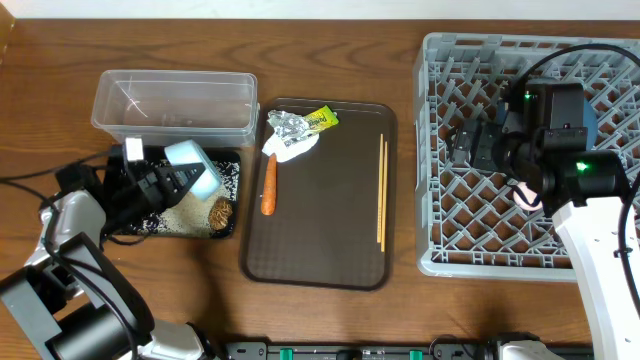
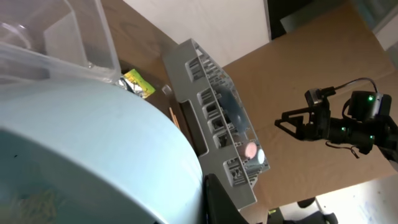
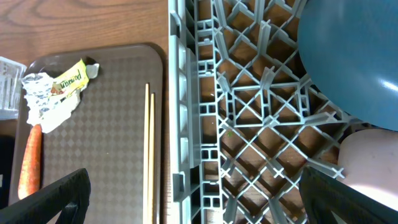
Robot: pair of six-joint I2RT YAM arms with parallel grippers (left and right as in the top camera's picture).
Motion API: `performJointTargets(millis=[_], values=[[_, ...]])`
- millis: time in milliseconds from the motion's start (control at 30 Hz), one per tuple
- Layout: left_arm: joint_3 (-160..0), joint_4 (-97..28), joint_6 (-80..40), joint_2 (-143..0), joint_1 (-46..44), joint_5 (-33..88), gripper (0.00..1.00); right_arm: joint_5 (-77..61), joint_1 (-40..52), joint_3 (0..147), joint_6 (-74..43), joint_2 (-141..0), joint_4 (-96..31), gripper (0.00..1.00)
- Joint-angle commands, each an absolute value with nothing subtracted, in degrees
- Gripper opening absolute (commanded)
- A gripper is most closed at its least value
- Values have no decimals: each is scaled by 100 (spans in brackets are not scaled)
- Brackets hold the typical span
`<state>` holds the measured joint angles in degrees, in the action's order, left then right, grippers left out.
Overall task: Sort waste into correct bins and load items into the dishwasher rack
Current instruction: 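Tip the white bowl with the left gripper to pour rice onto the black tray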
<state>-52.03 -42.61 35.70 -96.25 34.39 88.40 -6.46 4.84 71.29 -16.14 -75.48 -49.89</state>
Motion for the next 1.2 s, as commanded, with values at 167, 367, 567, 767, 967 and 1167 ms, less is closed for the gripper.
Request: performJointTargets(millis=[167, 367, 567, 767, 967, 1167], values=[[-5142, -4298, 3706, -9614, 3485, 8490, 6, -784, 552, 7150, -1671, -7535, -5019, 99], [-5142, -4335, 3701, -9614, 3487, 8156, 8, -784, 552, 7150, -1671, -7535, -5035, 99], [-5142, -4466, 3616, -9616, 3487, 8047, 22, -781, 552, 7150, -1671, -7535, -5039, 99], [-5142, -4445, 3616, -9616, 3496, 8208, 6, -781, 550, 7150, -1671, -7535, -5039, 99], [-5142, -4464, 3618, -9616, 3498, 8208, 6, -781, 550, 7150, -1671, -7535, -5037, 99], [-5142, -4397, 3616, -9616, 3551, 8206, 6, -781, 550, 7150, -1671, -7535, -5039, 99]])
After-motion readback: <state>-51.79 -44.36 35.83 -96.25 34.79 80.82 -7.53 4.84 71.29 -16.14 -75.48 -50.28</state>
